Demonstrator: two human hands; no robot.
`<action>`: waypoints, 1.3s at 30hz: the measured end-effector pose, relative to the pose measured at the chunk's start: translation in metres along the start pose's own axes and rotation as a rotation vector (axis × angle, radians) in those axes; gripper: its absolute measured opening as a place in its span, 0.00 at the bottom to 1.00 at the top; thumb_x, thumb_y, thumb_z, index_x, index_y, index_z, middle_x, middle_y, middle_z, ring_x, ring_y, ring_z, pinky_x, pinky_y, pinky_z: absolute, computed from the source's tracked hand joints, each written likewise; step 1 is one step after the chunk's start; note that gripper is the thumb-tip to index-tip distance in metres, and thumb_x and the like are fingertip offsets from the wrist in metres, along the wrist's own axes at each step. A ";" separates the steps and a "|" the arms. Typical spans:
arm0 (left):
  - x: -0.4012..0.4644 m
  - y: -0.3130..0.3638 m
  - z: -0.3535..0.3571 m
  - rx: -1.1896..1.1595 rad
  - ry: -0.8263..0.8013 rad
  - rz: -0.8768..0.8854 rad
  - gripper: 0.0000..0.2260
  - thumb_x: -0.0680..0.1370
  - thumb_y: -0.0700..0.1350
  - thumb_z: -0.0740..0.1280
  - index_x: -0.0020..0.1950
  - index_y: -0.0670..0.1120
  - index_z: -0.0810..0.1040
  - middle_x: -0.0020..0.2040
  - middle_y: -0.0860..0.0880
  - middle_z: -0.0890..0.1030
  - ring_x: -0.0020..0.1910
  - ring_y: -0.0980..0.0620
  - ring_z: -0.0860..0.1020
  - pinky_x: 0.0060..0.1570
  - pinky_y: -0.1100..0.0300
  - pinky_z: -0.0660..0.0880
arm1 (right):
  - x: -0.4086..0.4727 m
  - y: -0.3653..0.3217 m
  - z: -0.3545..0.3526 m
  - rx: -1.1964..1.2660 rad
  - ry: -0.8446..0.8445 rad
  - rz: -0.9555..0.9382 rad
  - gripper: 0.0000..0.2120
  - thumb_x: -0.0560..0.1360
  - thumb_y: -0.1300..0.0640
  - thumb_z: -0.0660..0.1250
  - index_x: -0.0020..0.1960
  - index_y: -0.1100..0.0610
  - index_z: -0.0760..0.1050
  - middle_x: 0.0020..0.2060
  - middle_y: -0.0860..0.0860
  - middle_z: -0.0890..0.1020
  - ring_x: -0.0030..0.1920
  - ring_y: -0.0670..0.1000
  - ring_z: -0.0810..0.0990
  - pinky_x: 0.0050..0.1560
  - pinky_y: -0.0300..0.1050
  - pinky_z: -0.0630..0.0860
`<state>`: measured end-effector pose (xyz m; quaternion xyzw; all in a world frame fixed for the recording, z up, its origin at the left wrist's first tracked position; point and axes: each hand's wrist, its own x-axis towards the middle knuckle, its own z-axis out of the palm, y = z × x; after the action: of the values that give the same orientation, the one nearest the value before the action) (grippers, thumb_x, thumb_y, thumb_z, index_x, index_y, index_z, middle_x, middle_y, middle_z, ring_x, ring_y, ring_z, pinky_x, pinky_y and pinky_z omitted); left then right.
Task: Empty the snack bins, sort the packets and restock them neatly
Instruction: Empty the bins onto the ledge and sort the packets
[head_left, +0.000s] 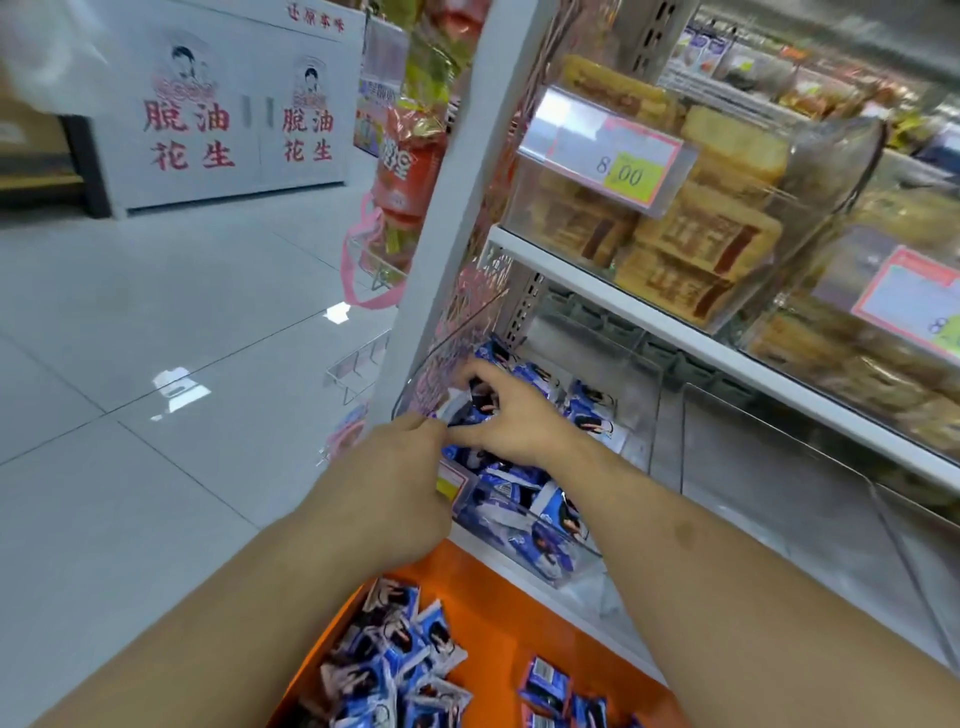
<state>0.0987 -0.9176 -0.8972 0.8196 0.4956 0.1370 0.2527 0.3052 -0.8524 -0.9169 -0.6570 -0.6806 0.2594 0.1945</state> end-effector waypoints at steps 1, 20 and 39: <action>0.000 0.000 0.000 -0.006 0.003 -0.001 0.25 0.77 0.41 0.69 0.74 0.50 0.70 0.67 0.51 0.72 0.65 0.50 0.73 0.61 0.51 0.77 | -0.002 -0.003 0.000 0.003 -0.031 0.000 0.29 0.70 0.46 0.81 0.66 0.38 0.72 0.68 0.47 0.77 0.64 0.51 0.78 0.57 0.48 0.77; 0.003 0.011 -0.004 -0.228 0.256 -0.059 0.19 0.81 0.45 0.67 0.72 0.53 0.72 0.68 0.51 0.76 0.62 0.52 0.77 0.55 0.61 0.71 | -0.030 -0.015 -0.032 0.136 0.300 -0.087 0.15 0.73 0.56 0.80 0.49 0.49 0.73 0.49 0.41 0.78 0.47 0.46 0.76 0.47 0.41 0.73; -0.038 0.073 -0.010 -0.933 -0.131 -0.090 0.16 0.72 0.41 0.80 0.58 0.52 0.84 0.49 0.55 0.87 0.48 0.55 0.86 0.57 0.52 0.81 | -0.246 -0.023 -0.058 0.486 0.414 0.008 0.26 0.72 0.66 0.80 0.63 0.47 0.75 0.60 0.40 0.79 0.62 0.40 0.81 0.52 0.37 0.81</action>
<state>0.1296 -0.9763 -0.8475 0.6031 0.3990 0.2823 0.6304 0.3372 -1.0916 -0.8380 -0.6327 -0.5421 0.2759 0.4792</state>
